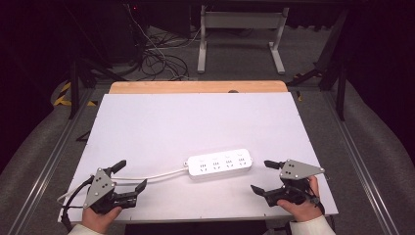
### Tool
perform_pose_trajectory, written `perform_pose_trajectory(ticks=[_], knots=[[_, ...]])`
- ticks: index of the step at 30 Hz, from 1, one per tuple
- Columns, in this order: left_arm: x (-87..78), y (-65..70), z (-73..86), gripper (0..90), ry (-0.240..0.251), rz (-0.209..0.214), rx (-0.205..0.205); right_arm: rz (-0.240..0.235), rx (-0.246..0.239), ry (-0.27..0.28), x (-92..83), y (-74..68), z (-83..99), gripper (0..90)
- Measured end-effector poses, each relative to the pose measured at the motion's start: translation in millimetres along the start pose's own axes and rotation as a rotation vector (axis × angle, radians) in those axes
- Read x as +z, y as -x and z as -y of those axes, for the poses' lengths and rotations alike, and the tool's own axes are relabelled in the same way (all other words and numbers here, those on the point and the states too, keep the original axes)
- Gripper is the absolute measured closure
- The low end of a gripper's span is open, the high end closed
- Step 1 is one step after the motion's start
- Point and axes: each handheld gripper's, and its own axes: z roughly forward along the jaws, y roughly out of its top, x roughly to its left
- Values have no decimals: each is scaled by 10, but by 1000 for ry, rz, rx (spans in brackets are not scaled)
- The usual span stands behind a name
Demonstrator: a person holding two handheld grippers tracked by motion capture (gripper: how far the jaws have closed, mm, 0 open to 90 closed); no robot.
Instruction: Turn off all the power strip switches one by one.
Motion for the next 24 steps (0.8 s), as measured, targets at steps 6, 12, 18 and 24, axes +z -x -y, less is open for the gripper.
perform_pose_trajectory(ticks=[6, 12, 18, 24], knots=[[-6, 3, -5, 137, 4, -4, 3, 2, -6, -3, -2, -3, -3, 113], [-10, 10, -6, 138, 0, -10, 7, 8, -12, -5, 3, -9, -10, 113], [-17, 9, -10, 139, 2, -16, 18, 12, -17, -13, 8, -20, -24, 114], [-17, 19, -9, 139, -1, -16, 9, 18, -20, -19, 2, -2, -68, 181]])
